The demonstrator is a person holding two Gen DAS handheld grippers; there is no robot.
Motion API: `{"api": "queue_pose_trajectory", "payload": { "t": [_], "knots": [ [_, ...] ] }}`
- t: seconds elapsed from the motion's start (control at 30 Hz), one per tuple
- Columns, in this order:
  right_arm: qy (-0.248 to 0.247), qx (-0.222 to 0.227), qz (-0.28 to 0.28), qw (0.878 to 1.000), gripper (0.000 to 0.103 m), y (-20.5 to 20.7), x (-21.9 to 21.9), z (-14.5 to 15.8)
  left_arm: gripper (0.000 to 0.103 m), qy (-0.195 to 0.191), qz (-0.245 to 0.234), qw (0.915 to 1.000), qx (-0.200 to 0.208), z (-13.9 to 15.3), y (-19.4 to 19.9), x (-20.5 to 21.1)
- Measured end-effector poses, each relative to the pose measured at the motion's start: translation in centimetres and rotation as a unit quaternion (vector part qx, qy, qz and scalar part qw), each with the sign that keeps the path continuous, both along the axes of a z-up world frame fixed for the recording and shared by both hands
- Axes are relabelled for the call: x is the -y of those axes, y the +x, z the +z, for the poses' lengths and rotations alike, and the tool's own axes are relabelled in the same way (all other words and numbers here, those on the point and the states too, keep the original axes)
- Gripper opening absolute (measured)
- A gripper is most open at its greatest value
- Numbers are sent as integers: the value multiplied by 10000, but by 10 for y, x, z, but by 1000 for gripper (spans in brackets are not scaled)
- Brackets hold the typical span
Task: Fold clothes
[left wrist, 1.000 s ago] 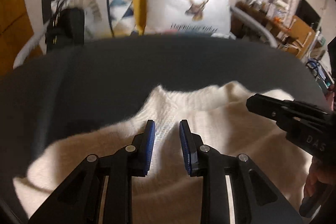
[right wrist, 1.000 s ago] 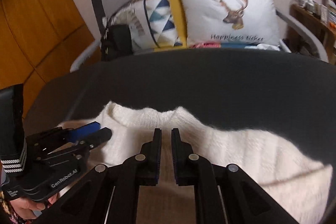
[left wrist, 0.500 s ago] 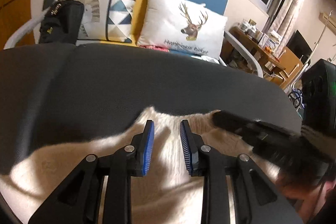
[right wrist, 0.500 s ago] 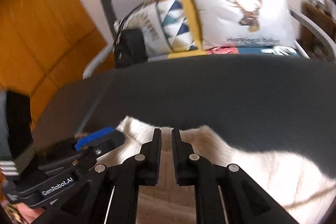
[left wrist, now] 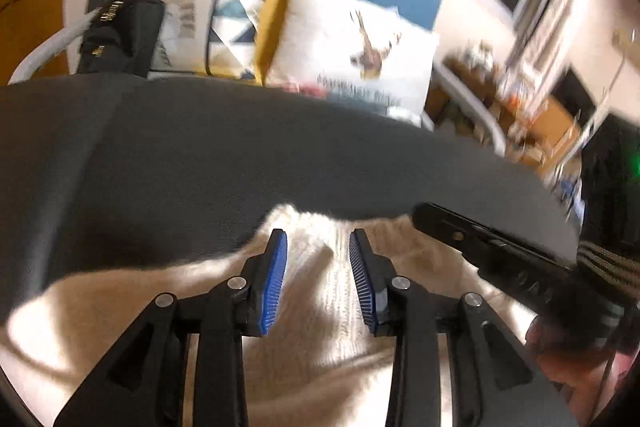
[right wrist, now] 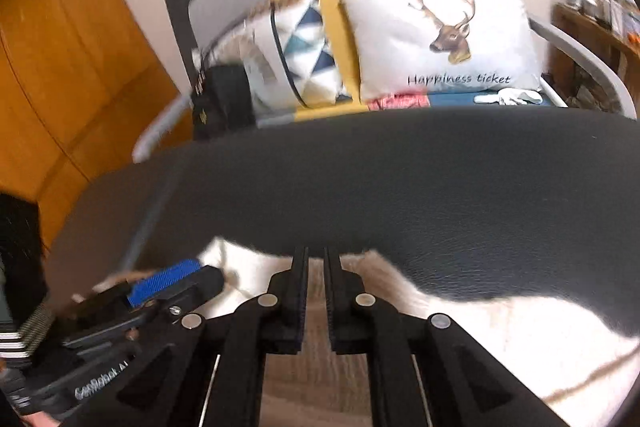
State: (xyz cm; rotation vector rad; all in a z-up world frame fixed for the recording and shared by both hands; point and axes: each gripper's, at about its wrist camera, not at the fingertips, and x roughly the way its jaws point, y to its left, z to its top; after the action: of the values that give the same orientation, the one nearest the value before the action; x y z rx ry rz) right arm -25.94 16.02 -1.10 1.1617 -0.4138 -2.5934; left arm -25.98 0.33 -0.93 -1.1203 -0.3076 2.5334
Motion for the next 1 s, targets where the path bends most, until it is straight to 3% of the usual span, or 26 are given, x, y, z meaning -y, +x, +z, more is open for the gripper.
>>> {"api": "queue_pose_trajectory", "payload": {
  "t": [0.07,0.2,0.27,0.57,0.77,0.83,1.0],
  "knots": [
    [-101,104,303,9994,10,-5,5,3,35,139,-134,9998,-8,0,6,0],
    [-5,648,818,9945,8,-27,19,-13,35,-208,-675,9972,254,-15,8,-21],
    [104,851,851,9927,3,-31,23,-24,35,-189,-716,9967,335,-19,5,-23],
    [405,422,521,9969,0,-32,26,-28,35,64,-699,9969,361,-22,6,-19],
    [-639,194,177,9976,6,-18,-10,-10,35,257,-683,9966,381,-21,5,-14],
    [-749,408,518,9950,6,-22,-3,-12,35,248,-678,9967,372,-20,5,-14],
    [-262,720,1108,9909,6,-38,35,-24,35,252,-674,9968,362,-21,6,-15]
  ]
}}
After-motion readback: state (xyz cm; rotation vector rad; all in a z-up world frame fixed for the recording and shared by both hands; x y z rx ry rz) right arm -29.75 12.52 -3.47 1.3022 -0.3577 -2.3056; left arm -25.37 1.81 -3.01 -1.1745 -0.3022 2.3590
